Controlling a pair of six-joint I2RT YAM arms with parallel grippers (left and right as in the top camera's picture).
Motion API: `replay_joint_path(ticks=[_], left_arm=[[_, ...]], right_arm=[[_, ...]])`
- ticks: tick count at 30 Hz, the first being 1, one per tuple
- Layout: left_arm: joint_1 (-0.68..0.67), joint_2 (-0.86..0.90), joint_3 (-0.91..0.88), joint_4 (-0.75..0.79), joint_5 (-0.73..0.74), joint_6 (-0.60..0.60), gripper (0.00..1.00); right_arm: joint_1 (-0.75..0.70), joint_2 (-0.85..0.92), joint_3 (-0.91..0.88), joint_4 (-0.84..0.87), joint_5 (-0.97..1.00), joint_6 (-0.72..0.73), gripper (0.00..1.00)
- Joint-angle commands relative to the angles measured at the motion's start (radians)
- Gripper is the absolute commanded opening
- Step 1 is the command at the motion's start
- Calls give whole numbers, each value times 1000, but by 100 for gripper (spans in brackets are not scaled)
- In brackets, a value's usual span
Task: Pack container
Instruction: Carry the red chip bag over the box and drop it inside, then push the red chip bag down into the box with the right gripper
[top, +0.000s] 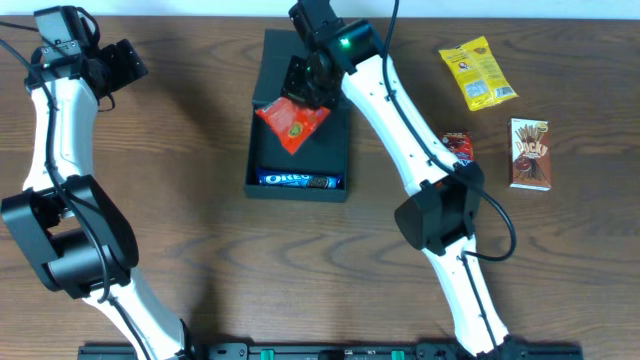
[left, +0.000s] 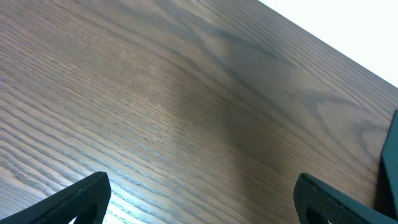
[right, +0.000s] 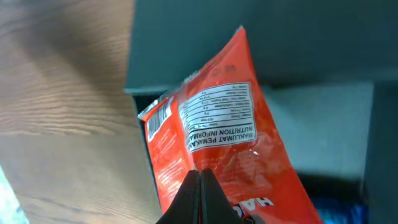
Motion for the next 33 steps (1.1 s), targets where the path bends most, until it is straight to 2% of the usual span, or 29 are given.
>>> replay_joint_path(ticks=[1,7,15,16,18,20,21,22,24,28,29,30,33], left_arm=[[12,10,-6,7,0,3,95],[23,10,-6,8,4,2,95],[23,10,-6,8,4,0,95],[23,10,-6,8,4,-1,95],[23,10,-6,8,4,-1,95],[23,10,-6,8,4,-1,95],[23,10,-6,8,4,-1,95],[23,10,-6,8,4,-1,95],[23,10,-6,8,4,0,95],[23,10,-6,8,4,0,95],[23,10,-6,8,4,-1,95],[23,10,-6,8,4,-1,95],[23,10,-6,8,4,0,95]], right_arm=[[34,-34,0,-10,53,93,2],[87,-29,-5,35,133,97,2],[106,8,-5,18,138,111,2],[106,13,-5,13,139,110,7],[105,16,-5,10,139,77,45],[100,14,-5,15,138,38,60],[98,14,-5,18,138,23,62],[94,11,-5,21,137,8,60],[87,2,-3,25,130,-32,37],[69,-19,-3,11,132,-146,15],[64,-19,-3,-16,132,-171,6],[58,-16,-4,-58,133,-189,1],[55,13,-5,-151,138,-280,2]])
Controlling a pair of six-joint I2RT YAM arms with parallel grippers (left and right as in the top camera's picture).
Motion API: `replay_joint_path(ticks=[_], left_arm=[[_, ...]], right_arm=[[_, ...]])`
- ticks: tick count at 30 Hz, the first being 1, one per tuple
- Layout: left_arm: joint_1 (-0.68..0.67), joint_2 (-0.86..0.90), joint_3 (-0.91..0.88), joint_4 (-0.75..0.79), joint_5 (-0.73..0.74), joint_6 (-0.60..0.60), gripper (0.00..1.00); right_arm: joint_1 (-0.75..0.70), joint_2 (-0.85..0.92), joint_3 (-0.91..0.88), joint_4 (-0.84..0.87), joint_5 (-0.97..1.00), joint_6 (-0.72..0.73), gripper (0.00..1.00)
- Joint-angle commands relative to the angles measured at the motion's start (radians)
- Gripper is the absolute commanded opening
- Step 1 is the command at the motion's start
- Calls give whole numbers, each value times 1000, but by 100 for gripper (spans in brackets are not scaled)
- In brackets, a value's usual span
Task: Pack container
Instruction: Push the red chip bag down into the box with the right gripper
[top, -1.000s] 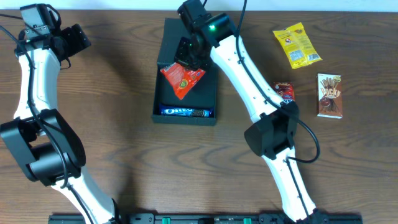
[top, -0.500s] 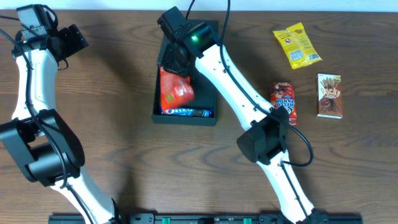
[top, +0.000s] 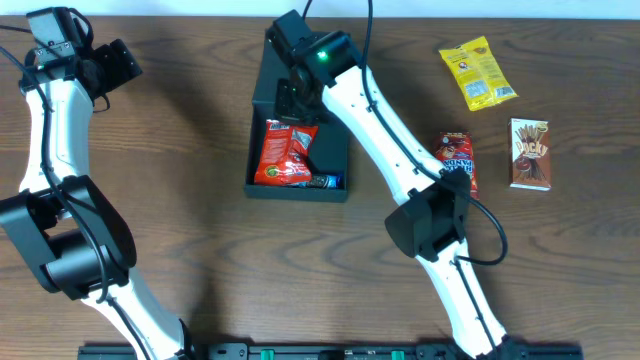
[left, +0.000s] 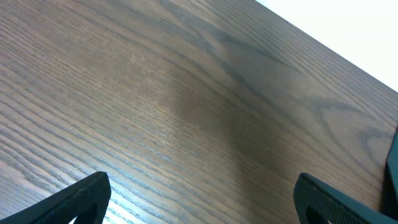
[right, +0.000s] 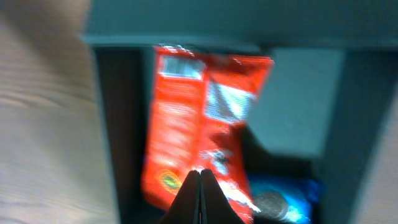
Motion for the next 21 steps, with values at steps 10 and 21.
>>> replay_joint_path(ticks=[10,21], left_arm=[[5,10,-6,2,3,-1,95],[7,10,-6,5,3,0,95]], right_arm=[[46,63,-4,-90,-19,-378,1],[76,198,-5,-95,-98,-463,2]])
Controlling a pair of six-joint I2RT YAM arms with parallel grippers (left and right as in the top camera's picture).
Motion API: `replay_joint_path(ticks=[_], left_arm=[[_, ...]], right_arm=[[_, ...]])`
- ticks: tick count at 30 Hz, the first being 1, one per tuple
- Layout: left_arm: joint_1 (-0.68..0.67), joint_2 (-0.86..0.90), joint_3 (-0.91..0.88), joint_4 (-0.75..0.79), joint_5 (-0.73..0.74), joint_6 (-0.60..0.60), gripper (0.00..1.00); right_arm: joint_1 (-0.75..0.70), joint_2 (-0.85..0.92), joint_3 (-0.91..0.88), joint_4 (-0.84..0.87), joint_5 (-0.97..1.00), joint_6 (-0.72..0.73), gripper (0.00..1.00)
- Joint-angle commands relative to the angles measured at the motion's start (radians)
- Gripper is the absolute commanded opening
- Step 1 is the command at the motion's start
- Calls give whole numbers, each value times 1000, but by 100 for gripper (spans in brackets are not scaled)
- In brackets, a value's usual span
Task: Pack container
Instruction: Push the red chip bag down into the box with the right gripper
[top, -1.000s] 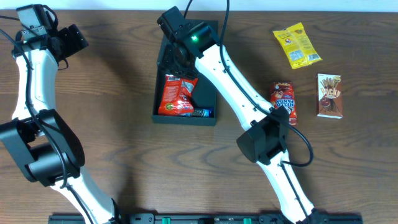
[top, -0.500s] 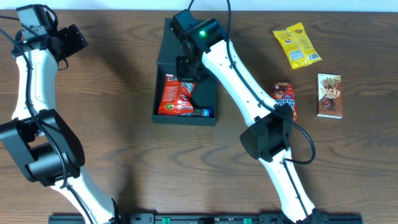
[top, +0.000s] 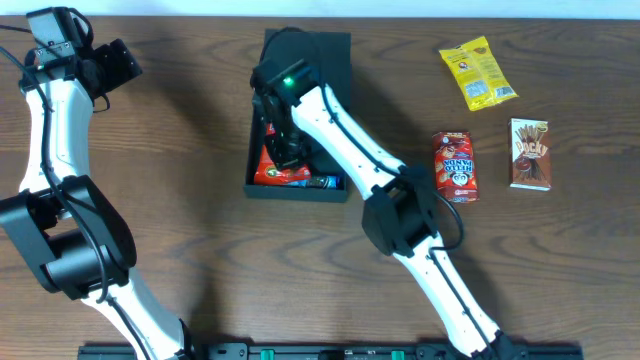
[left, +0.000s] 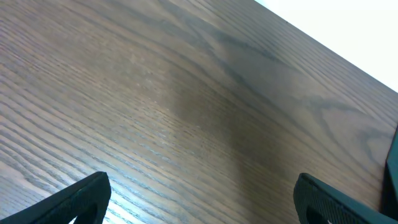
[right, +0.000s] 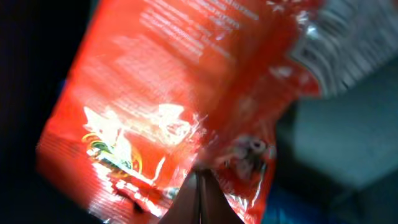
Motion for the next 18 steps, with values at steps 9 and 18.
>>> replay_joint_path(ticks=[9,18], left_arm=[[7,10,-6,3,3,0,95],[7,10,-6,3,3,1,95]], right_arm=[[4,41,-3,140,16,-30,1],[-35,-50,-3,106,80,-3,2]])
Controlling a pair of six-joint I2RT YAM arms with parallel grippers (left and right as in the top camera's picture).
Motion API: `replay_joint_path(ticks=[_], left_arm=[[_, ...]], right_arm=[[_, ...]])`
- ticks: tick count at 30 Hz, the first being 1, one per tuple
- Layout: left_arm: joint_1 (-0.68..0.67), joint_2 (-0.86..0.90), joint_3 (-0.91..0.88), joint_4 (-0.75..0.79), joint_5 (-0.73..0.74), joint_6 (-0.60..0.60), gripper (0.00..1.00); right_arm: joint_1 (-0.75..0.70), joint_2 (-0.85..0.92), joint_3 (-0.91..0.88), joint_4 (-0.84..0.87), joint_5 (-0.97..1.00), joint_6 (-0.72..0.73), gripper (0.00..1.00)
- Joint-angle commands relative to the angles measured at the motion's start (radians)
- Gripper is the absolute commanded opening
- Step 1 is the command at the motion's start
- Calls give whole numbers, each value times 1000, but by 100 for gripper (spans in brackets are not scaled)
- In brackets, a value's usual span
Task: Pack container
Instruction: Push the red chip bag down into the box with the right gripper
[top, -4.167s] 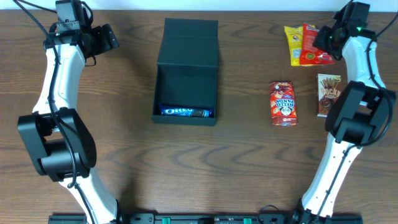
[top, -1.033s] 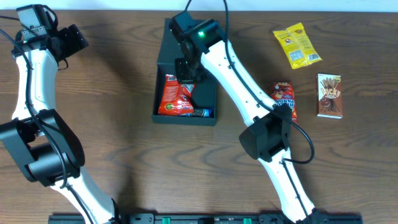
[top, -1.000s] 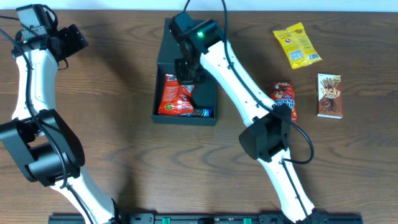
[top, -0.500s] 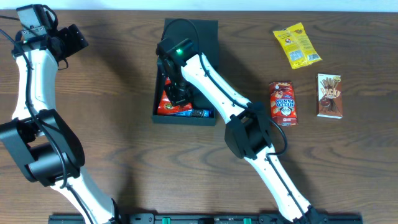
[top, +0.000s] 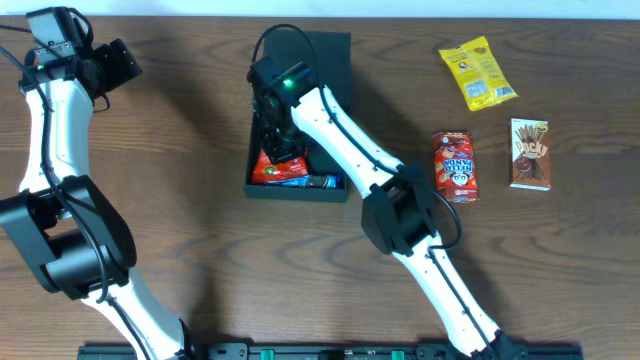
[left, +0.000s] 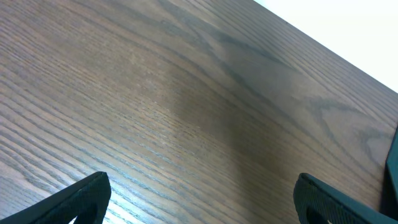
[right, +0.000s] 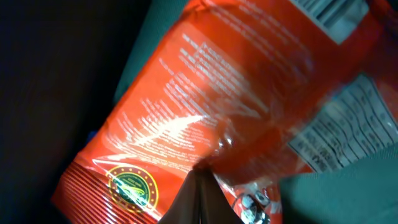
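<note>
A black open box (top: 333, 105) stands at the table's top middle. Inside it lies a red snack bag (top: 268, 166), with a blue Oreo pack (top: 318, 183) along the front wall. My right gripper (top: 277, 135) reaches down into the box and is shut on the red bag (right: 186, 118), its fingertips (right: 200, 177) pressed together on the foil. My left gripper (left: 199, 199) is open over bare wood at the far left, holding nothing.
To the right of the box lie a red Hello Panda box (top: 456, 166), a Pocky box (top: 529, 153) and a yellow snack bag (top: 478, 72). The left arm (top: 60, 90) stands along the left edge.
My right gripper has shifted slightly in the box, and the red bag lies lower and flatter against the left side. The left arm has not moved.
My right gripper first held the red bag above the box's middle. It then had the bag lowered into the box over the Oreo pack. Later the arm leaned further left, pressing the bag down, and it still grips it now. The left gripper stayed open throughout.
</note>
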Motion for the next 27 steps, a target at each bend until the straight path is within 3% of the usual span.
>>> replay_joint_path(ticks=[1,5,17,27], left_arm=[[7,10,-6,3,3,1,95],[7,10,-6,3,3,0,95],[7,10,-6,0,3,0,95],[7,10,-6,0,3,0,95]], right_arm=[[-37,-68,-3,-18,119,37,2],[-69,-74,-3,-58,187,37,2],[-67,-27,-44,-74,149,21,2],[-24,-26,-116,75,82,-1,2]])
